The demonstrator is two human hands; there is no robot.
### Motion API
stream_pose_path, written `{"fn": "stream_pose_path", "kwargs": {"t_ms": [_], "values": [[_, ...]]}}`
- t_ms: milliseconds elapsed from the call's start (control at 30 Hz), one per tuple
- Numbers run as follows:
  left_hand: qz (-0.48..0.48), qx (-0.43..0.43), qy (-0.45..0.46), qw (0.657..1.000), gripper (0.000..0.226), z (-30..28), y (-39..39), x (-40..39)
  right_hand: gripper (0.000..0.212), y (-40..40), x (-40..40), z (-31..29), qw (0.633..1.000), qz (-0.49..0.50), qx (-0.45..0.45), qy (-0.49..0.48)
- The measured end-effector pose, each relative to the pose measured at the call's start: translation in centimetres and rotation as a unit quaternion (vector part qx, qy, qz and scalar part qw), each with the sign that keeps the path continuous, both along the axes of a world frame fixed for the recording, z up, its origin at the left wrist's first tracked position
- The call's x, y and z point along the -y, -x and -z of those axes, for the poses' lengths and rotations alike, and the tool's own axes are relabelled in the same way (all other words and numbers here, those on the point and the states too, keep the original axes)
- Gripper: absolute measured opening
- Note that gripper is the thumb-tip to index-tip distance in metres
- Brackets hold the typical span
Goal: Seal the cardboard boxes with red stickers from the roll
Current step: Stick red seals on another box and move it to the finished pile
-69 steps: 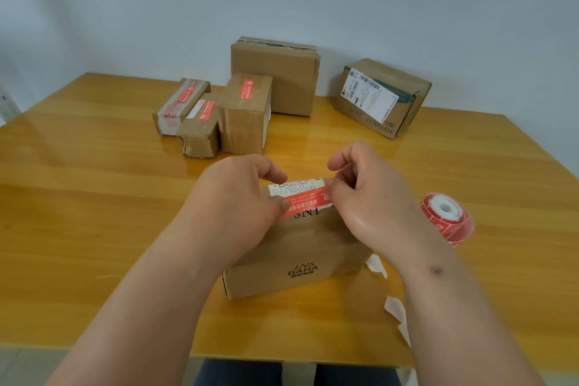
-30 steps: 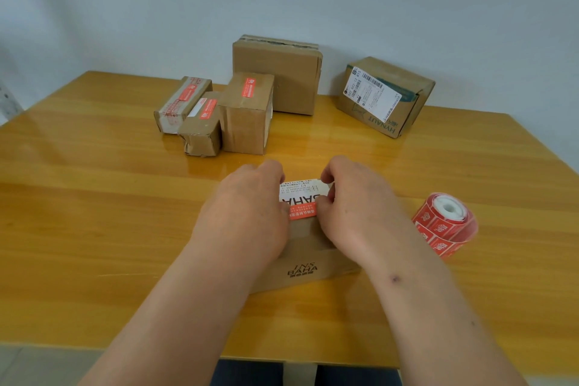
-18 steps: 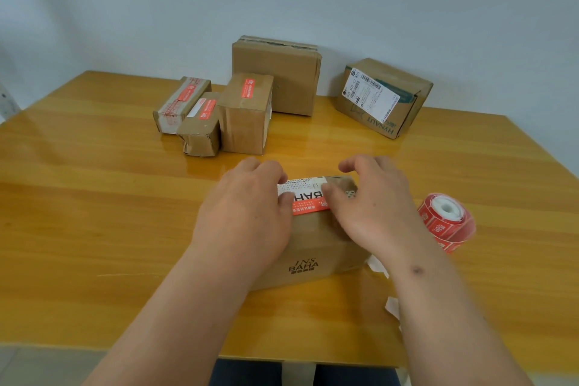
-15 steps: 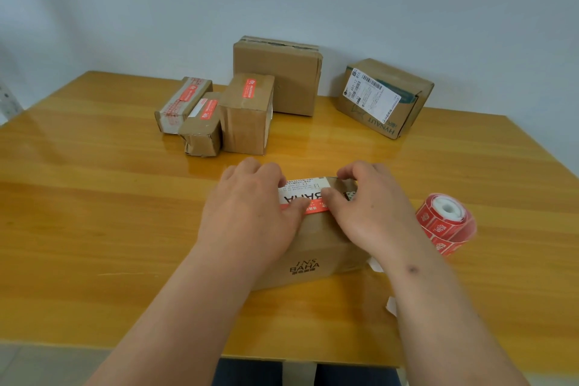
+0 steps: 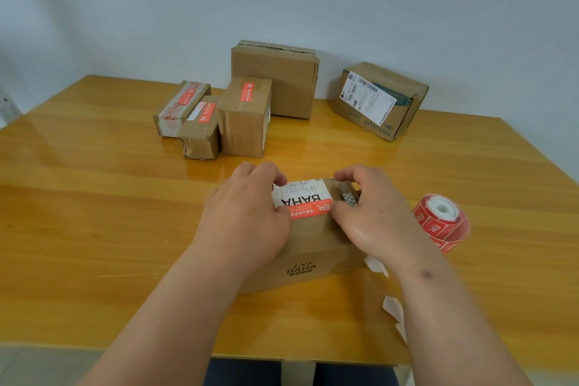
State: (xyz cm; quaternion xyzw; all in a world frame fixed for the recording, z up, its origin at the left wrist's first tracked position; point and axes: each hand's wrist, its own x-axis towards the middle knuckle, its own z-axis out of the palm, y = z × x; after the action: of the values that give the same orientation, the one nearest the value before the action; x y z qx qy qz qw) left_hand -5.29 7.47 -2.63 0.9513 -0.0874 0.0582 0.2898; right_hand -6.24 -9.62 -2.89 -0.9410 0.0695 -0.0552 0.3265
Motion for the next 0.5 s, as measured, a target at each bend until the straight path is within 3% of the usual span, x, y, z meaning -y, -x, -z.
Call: {"fn": "stream_pose_path", "kwargs": {"t_ms": [167, 300, 433, 500], "values": [[0.000, 0.008, -0.006, 1.000, 0.037, -0.1, 0.2, 0.3, 0.040, 0.2, -0.2, 0.2, 1.000, 0.004, 0.008, 0.004], [0.016, -0.012, 0.047, 0.999, 0.037, 0.0, -0.1, -0.6, 0.036, 0.1, 0.4, -0.2, 0.999, 0.020, -0.009, -0.029], [0.017, -0.009, 0.033, 0.999, 0.039, -0.1, 0.1, -0.5, 0.054, 0.4, -0.2, 0.0, 1.000, 0.004, -0.007, 0.006], [0.021, -0.014, 0.024, 0.999, 0.041, -0.1, 0.2, -0.4, 0.052, 0.4, -0.1, -0.1, 1.000, 0.007, -0.010, 0.007]]}}
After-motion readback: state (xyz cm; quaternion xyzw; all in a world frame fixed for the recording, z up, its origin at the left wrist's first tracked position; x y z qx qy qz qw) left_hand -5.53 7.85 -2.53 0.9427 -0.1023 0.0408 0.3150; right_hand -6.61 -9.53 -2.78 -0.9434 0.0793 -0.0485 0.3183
